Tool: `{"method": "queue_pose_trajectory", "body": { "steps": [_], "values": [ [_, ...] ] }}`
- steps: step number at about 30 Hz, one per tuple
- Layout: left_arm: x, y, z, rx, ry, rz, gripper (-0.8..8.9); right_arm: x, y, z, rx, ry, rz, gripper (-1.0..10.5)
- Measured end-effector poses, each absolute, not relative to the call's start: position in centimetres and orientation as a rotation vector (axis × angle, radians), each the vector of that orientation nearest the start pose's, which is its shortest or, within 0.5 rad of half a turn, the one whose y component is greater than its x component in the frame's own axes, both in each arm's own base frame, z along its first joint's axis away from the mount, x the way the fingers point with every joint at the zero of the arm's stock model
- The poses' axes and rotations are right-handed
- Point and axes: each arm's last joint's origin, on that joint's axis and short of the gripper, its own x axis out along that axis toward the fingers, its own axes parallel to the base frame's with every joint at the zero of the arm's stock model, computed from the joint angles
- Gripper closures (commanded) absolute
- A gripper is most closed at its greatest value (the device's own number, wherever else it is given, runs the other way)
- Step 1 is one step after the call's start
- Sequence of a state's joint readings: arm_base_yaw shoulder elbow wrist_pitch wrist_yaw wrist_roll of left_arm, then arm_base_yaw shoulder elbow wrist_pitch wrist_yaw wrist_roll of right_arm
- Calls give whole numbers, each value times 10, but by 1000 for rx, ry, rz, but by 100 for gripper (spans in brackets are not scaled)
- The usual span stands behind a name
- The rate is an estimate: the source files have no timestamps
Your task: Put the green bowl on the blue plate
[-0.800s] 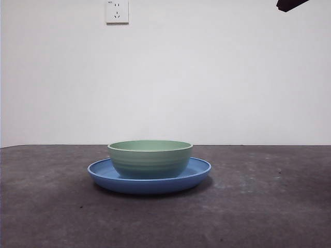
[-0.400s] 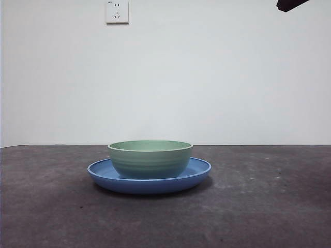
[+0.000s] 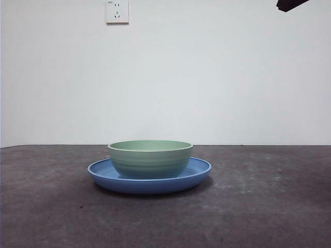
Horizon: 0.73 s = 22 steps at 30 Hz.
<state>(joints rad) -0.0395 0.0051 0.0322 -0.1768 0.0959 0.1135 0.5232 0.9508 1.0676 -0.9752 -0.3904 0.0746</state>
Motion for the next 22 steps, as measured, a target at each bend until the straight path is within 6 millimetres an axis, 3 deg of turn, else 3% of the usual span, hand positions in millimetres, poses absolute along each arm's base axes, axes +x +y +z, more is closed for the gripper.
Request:
{"method": "queue_pose_trajectory", "body": {
  "steps": [15, 19, 22],
  "values": [
    [95, -7, 157, 109, 142, -144, 804, 138, 91, 335, 8, 914, 814, 940],
    [95, -7, 157, 109, 142, -144, 804, 133, 79, 341, 17, 856, 782, 940],
    [95, -7, 157, 109, 142, -144, 804, 125, 63, 354, 23, 704, 740, 940]
  ]
}}
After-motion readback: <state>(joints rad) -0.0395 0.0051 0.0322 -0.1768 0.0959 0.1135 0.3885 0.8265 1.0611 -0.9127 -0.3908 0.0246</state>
